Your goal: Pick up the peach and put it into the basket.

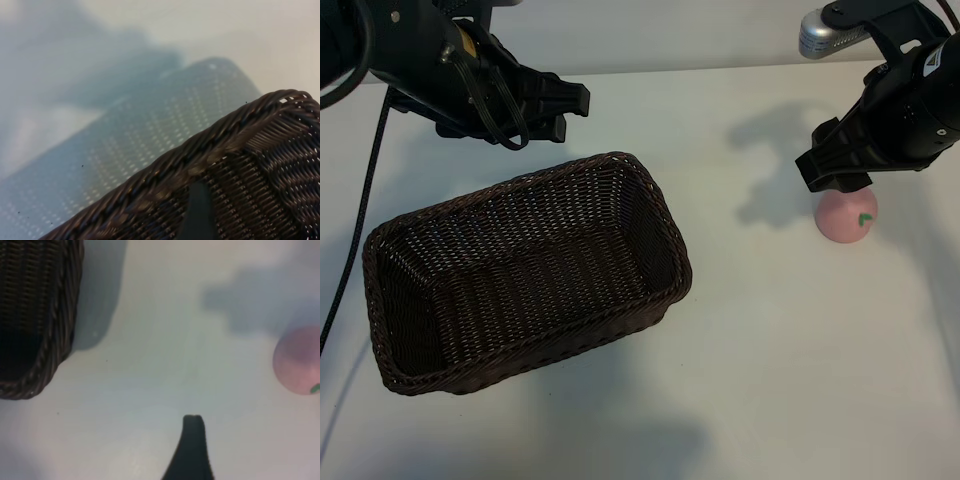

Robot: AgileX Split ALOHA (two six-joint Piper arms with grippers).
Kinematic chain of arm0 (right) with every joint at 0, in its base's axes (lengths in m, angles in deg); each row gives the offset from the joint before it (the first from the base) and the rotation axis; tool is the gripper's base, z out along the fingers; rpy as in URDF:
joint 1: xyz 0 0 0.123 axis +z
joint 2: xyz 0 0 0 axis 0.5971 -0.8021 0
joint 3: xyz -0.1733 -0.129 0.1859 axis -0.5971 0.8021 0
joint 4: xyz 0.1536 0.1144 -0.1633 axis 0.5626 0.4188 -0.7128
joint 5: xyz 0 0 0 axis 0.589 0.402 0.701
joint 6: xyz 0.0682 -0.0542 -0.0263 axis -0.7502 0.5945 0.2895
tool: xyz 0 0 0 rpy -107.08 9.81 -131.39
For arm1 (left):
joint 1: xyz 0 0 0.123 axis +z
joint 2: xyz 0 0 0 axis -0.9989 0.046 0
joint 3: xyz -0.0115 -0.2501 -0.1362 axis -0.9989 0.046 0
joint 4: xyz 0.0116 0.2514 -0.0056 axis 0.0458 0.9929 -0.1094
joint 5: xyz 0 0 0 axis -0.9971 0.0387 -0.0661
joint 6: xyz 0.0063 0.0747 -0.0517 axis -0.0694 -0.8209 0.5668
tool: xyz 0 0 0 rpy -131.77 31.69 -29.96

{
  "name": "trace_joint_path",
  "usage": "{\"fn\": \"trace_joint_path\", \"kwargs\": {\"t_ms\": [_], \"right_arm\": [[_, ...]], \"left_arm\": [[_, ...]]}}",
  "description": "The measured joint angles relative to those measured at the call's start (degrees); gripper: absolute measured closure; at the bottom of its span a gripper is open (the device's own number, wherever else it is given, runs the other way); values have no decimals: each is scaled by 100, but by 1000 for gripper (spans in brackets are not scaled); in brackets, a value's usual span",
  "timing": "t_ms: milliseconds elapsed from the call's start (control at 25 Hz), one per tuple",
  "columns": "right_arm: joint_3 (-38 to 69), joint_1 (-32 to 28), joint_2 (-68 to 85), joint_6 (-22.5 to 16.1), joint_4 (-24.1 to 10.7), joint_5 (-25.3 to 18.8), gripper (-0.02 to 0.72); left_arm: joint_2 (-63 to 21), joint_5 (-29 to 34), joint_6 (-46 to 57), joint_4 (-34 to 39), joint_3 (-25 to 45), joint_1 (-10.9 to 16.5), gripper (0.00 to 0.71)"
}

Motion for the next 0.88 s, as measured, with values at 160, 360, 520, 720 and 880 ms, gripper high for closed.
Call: {"fn": "trace_joint_path", "kwargs": {"t_ms": [160,360,520,720,880], "right_arm": [[0,0,0,0,-3,63,110],[0,0,0,0,-3,94,110],[0,0,0,0,-3,118,110],[0,0,0,0,-3,129,110],[0,0,0,0,-3,129,110]], "left_arm": [[0,0,0,0,0,0,124],[0,0,0,0,0,0,124],[0,0,0,0,0,0,124],[0,0,0,0,0,0,124],[0,0,0,0,0,0,124]]}}
